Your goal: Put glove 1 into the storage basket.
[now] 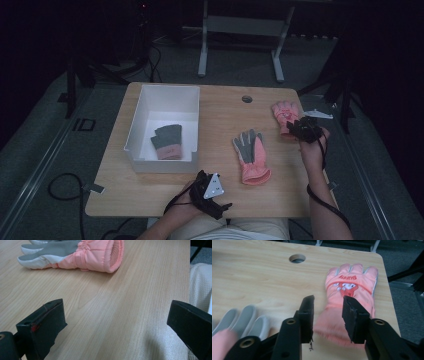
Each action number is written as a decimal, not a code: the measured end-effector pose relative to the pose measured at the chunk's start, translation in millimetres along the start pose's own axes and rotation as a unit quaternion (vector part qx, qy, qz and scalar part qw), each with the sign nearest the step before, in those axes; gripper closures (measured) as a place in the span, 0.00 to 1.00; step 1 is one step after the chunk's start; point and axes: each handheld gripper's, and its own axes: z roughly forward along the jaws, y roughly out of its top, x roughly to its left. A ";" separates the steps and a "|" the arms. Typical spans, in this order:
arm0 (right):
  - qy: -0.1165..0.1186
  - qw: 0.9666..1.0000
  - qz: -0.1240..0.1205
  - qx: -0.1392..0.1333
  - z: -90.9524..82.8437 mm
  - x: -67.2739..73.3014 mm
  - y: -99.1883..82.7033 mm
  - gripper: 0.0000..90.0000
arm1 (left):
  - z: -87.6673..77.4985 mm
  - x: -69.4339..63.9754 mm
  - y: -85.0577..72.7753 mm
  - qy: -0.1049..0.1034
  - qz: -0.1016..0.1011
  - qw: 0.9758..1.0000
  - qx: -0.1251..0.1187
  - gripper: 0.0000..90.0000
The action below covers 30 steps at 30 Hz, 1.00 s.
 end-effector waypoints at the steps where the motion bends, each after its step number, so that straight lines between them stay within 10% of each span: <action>1: 0.000 1.000 0.000 0.000 5.0 -3.4 2.4 0.66 | -0.6 -0.2 0.0 0.001 0.001 1.000 -0.001 0.02; 21: -0.056 0.996 0.012 0.067 90.9 -31.1 14.3 0.54 | -5.2 3.2 -2.7 0.001 -0.005 1.000 -0.001 0.02; 30: -0.060 0.995 0.024 0.080 101.4 -32.8 7.8 0.82 | -6.4 2.2 -3.3 0.001 -0.005 1.000 -0.003 0.02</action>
